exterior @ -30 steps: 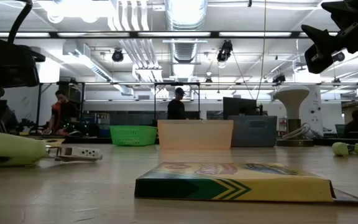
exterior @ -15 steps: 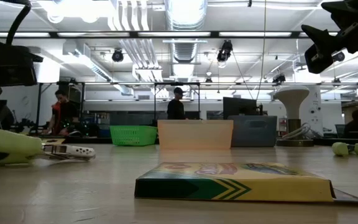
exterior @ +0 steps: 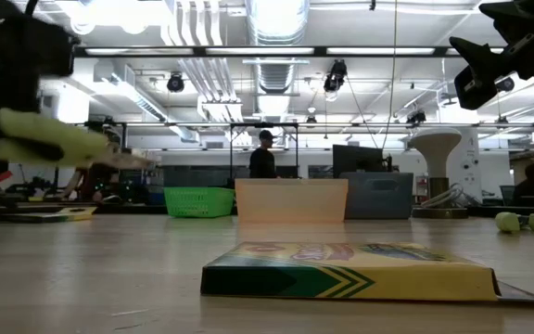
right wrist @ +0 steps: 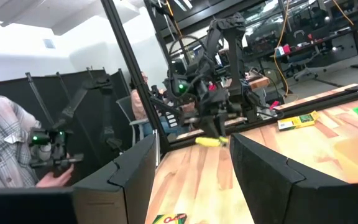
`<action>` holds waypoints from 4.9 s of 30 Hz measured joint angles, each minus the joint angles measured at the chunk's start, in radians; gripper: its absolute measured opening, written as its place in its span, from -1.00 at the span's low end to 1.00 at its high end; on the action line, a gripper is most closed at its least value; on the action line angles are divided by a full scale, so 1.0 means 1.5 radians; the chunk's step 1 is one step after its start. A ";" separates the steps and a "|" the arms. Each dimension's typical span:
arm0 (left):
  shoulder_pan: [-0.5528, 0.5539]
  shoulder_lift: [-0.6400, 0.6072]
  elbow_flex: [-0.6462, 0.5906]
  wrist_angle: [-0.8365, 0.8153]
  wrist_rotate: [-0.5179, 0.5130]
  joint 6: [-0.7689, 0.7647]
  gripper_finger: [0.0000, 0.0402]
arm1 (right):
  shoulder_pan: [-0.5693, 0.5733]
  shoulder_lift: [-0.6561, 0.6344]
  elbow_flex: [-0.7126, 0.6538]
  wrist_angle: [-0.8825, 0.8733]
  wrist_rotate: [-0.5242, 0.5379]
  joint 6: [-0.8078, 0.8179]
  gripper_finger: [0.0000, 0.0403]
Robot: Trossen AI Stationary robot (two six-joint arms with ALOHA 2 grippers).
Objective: Pick & Place School Supplies
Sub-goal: Put the light green hole puncher into the orange bin
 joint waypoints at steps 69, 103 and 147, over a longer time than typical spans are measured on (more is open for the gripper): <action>0.705 0.602 0.711 -0.191 0.174 0.180 -0.73 | 0.000 0.000 0.000 0.000 0.000 0.000 0.00; 0.709 0.634 0.693 -0.185 0.241 0.152 -0.69 | 0.000 0.000 0.000 0.000 0.000 0.000 0.00; 0.613 0.458 0.842 -0.320 0.049 0.514 -0.38 | 0.000 0.000 0.000 0.000 0.000 0.000 0.00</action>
